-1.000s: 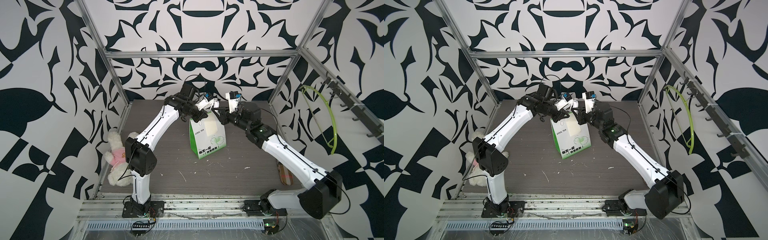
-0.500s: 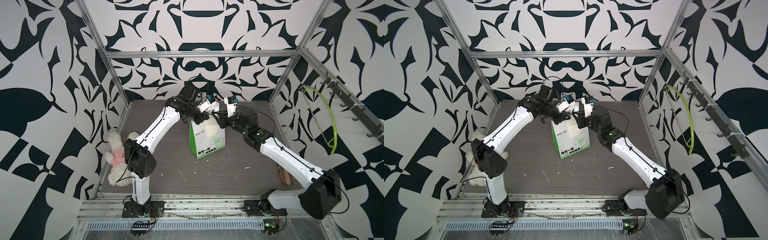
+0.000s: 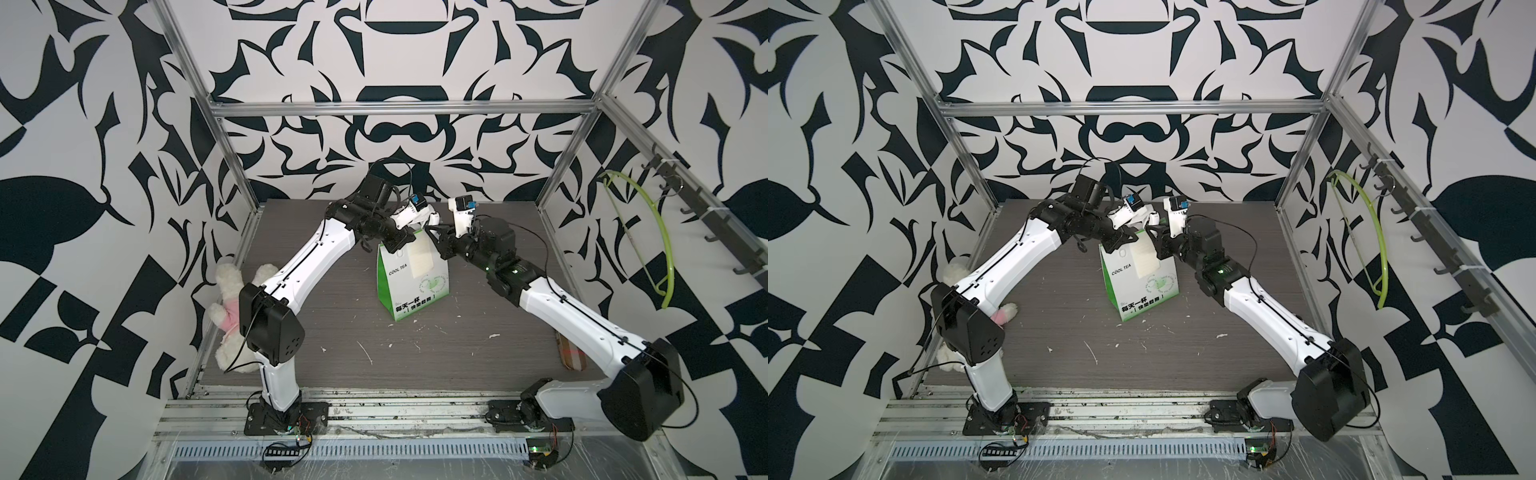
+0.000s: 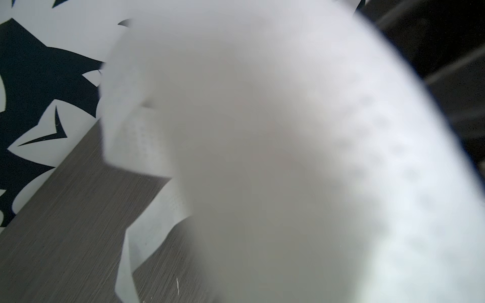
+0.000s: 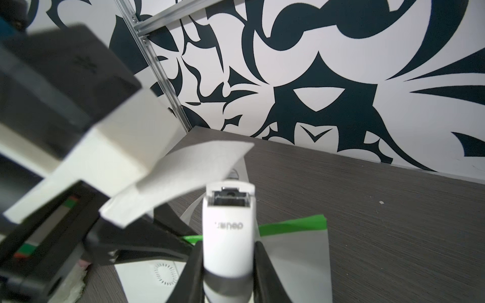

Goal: Staple the receipts to the bags
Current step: Place the stapler in the takeout bag.

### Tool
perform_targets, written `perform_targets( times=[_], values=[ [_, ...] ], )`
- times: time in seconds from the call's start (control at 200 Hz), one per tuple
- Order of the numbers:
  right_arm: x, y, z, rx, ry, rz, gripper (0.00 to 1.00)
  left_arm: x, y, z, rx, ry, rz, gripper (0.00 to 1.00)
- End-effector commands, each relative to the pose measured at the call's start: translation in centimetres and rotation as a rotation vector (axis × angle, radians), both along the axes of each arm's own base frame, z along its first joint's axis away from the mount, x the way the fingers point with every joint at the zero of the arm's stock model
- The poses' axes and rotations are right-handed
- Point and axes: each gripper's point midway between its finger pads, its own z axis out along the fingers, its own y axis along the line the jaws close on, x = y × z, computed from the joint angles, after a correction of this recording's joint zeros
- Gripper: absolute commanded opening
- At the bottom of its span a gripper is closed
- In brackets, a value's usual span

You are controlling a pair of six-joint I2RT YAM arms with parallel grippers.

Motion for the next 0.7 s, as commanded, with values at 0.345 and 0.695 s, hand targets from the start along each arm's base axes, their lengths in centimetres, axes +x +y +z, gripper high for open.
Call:
perform_targets(
  times=[0.345, 0.695],
  values=[
    [-0.5, 0.4, 4.9, 0.110, -0.108, 0.018, 0.01, -0.5, 0.0, 0.8, -0.001, -0.021, -0.024, 0.00],
    [-0.3, 0.2, 5.8, 0.110, -0.115, -0.003, 0.00, -0.8, -0.4, 1.2, -0.012, -0.027, -0.047, 0.00]
  ],
)
